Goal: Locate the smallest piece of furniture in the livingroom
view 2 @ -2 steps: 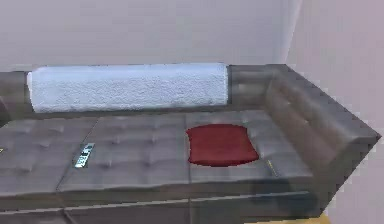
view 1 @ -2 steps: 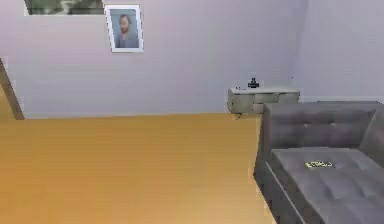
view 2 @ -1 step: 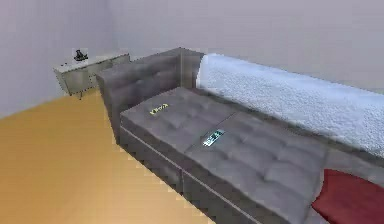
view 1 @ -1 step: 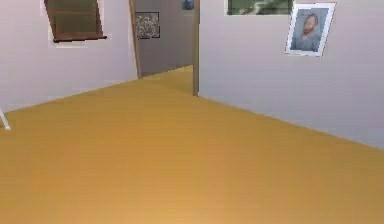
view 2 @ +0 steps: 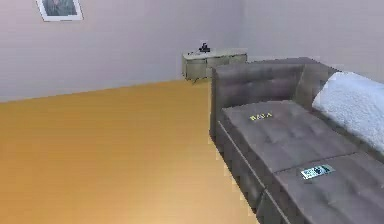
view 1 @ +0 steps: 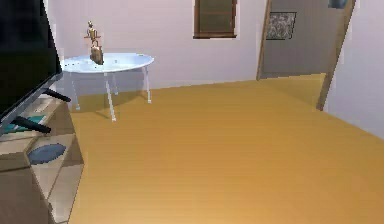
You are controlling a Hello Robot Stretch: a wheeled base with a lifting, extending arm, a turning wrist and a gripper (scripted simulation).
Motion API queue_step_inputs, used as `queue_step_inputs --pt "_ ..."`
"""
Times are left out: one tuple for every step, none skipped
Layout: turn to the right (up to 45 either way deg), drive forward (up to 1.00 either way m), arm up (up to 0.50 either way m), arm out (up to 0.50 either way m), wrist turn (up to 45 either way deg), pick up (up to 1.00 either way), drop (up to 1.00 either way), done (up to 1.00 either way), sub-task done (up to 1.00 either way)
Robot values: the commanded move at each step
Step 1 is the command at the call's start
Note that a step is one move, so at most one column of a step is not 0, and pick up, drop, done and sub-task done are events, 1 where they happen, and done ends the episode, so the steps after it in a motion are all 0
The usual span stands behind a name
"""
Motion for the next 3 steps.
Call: queue_step_inputs --pt "0.0 1.0 0.0 0.0 0.0 0.0 0.0 0.0 0.0" --pt "-3.0 0.0 0.0 0.0 0.0 0.0 0.0 0.0 0.0" --pt "0.0 1.0 0.0 0.0 0.0 0.0 0.0 0.0 0.0"
